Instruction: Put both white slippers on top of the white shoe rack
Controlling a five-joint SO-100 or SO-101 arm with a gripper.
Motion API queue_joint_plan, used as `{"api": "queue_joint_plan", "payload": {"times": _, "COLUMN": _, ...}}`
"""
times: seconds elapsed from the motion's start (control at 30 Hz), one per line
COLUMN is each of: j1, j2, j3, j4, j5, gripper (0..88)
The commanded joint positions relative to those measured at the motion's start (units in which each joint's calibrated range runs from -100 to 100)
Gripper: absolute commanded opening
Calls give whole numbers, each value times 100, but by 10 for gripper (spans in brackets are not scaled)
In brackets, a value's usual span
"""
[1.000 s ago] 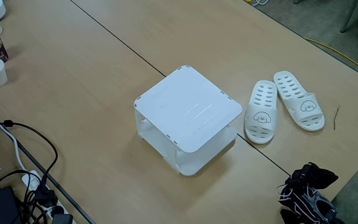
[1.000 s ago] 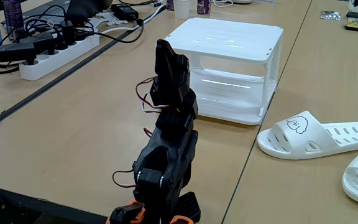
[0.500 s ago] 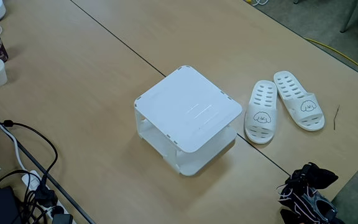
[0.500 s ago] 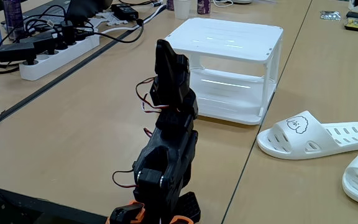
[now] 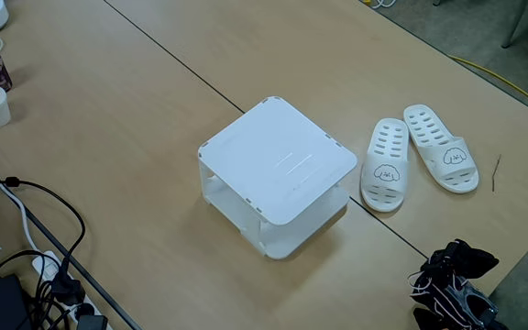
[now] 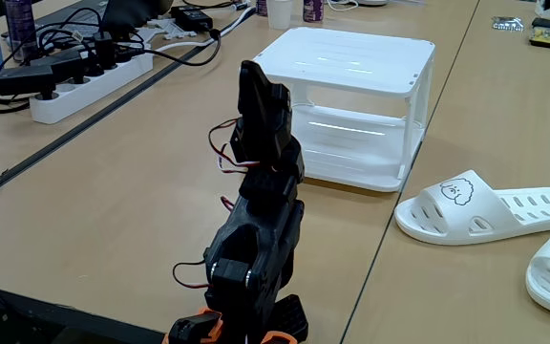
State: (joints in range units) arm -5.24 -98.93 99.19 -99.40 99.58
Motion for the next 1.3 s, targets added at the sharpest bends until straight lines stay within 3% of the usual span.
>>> {"api": "queue_joint_plan", "payload": {"times": 0.0, "j1": -10, "j2": 2, "j3": 54, "j4": -17, "j5": 42, "gripper": 8}}
{"api": "queue_joint_plan", "payload": {"times": 0.7, "j1": 56, "j2": 78, "j3": 54, "j4": 397, "j5": 42, "gripper": 8}}
{"api": "queue_joint_plan", "payload": {"times": 0.93, "j1": 56, "j2": 69, "j3": -27, "j4": 2485, "j5": 42, "gripper": 8}}
{"api": "queue_joint_plan", "payload": {"times": 1.1, "j1": 39, "j2": 69, "j3": -1254, "j4": 4608, "j5": 42, "gripper": 8}}
{"api": "queue_joint_plan", "payload": {"times": 1.17, "j1": -10, "j2": 95, "j3": -2120, "j4": 5600, "j5": 42, "gripper": 8}}
{"api": "queue_joint_plan", "payload": {"times": 1.27, "j1": 56, "j2": 431, "j3": -3401, "j4": 7964, "j5": 42, "gripper": 8}}
